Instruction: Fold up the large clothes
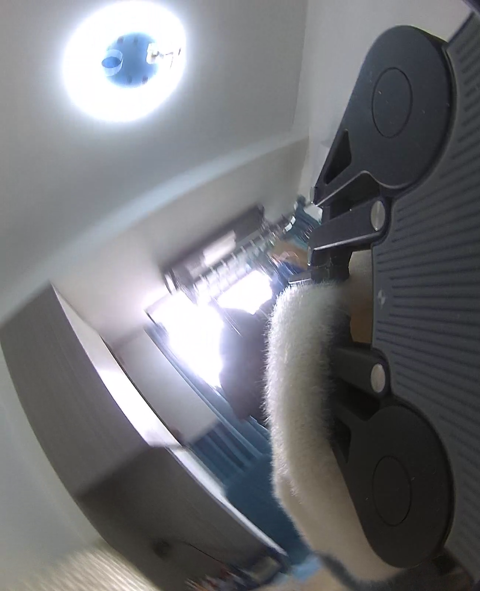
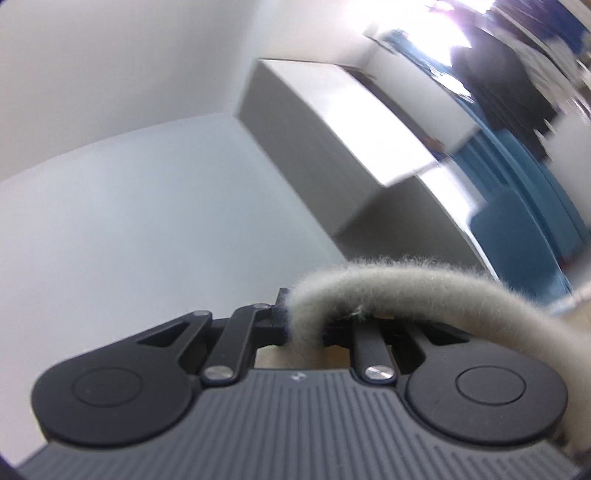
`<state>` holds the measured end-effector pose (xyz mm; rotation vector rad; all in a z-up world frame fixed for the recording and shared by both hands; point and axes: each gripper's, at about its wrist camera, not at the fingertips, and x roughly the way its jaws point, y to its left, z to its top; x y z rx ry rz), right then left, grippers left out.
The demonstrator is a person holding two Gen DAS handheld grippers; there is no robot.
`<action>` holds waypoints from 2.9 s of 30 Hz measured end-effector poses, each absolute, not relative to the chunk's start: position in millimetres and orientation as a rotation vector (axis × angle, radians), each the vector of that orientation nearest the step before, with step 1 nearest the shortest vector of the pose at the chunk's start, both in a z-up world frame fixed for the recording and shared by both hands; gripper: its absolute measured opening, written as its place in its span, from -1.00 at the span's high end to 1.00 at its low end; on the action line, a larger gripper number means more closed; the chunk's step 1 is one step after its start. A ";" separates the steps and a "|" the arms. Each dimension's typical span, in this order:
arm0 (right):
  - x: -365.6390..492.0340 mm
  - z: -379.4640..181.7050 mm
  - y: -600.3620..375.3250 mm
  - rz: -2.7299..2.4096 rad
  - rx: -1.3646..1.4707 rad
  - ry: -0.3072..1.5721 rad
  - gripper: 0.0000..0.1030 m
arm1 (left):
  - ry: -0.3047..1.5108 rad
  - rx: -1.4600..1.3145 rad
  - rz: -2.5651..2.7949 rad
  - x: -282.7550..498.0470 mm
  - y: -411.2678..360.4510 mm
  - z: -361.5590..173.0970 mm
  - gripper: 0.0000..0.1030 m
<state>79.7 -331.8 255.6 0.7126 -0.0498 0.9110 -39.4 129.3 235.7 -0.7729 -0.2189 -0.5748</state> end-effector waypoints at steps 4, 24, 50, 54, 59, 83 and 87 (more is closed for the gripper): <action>64.3 319.9 -337.2 0.956 0.672 -0.109 0.67 | -0.304 -0.769 -0.609 -61.2 128.3 288.8 0.75; 272.9 163.9 -337.9 0.617 0.513 0.353 0.67 | 0.273 -0.741 -0.422 206.1 102.0 84.2 0.73; 524.2 -149.6 -246.9 0.396 0.494 0.882 0.65 | 0.846 -0.691 -0.128 554.5 134.4 -213.0 0.74; 525.1 -148.8 -243.0 0.386 0.484 0.910 0.64 | 0.848 -0.697 -0.152 537.2 127.8 -191.3 0.45; 516.9 -129.4 -241.8 0.400 0.444 0.917 0.60 | 0.808 -0.678 -0.183 499.9 115.3 -147.5 -0.40; 258.4 -62.7 -255.3 0.444 0.315 0.631 -0.35 | 0.655 -0.452 -0.138 207.5 71.7 -94.3 -0.42; 242.1 -68.1 -245.8 0.463 0.283 0.618 -0.34 | 0.701 -0.495 -0.135 188.0 71.8 -115.2 -0.40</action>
